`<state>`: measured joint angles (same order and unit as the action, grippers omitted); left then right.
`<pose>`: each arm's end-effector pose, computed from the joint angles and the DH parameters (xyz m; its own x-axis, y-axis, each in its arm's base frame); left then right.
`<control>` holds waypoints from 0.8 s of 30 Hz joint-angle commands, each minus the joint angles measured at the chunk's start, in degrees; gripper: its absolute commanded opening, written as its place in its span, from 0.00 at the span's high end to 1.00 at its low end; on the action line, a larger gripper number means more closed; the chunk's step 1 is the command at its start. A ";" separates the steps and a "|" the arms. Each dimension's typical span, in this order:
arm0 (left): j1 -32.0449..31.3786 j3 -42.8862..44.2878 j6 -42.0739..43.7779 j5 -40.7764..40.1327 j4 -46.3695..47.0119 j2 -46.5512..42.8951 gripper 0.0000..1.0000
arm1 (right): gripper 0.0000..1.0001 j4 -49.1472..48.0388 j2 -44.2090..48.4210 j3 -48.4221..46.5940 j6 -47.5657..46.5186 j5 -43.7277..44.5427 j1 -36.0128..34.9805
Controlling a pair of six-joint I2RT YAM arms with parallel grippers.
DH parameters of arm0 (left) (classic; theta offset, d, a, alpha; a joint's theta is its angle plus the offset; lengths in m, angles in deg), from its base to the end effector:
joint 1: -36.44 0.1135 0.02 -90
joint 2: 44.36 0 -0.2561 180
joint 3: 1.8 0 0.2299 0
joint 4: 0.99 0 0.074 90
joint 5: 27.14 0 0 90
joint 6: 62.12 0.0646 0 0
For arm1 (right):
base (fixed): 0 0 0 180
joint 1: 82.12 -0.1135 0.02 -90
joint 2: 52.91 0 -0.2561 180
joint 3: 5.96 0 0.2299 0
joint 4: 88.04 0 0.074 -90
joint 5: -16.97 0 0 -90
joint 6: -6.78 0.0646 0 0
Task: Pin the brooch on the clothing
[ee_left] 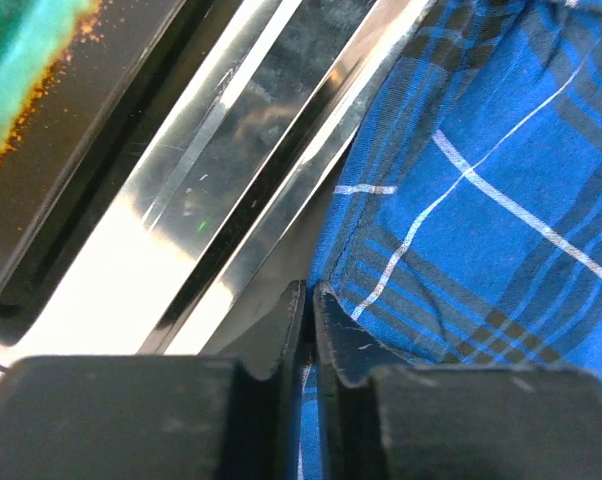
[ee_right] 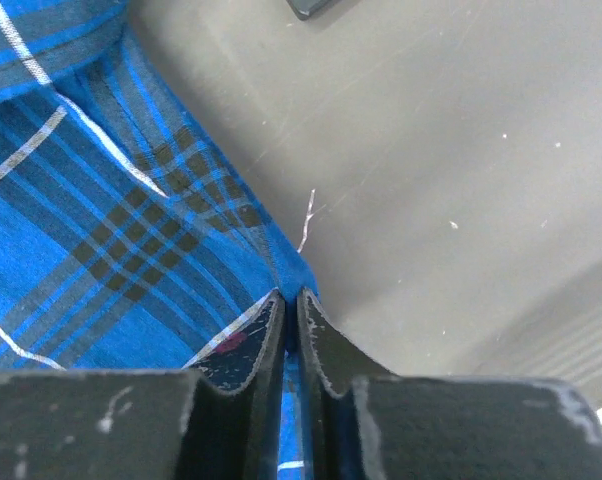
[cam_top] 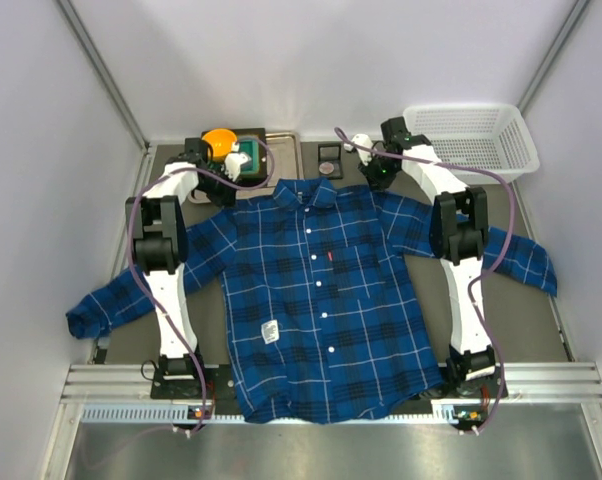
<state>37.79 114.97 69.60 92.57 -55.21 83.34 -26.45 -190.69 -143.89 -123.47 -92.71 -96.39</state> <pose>0.4576 -0.0212 0.1545 -0.5522 0.5652 -0.6130 0.7438 0.6660 -0.0560 0.4831 0.1453 0.1678 -0.3989 -0.7292 -0.5560 -0.8462 0.5263 -0.0831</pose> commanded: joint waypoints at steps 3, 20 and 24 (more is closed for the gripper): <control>-0.20 3.91 -0.23 -2.46 0.24 -0.34 1.00 | 1.00 -2.68 -0.13 -3.58 1.40 2.54 -0.68; -0.03 8.57 -2.08 -8.00 5.34 -0.26 1.00 | 1.00 -8.49 0.32 -2.09 5.27 5.70 -1.12; 0.50 8.66 -1.81 -8.97 5.87 -0.17 1.00 | 1.00 -9.10 -0.30 -3.23 6.67 5.97 -1.29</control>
<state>37.37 121.20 67.04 86.72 -52.91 83.67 -33.32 -190.82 -143.89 -118.74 -87.72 -96.78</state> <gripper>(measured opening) 0.012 0.010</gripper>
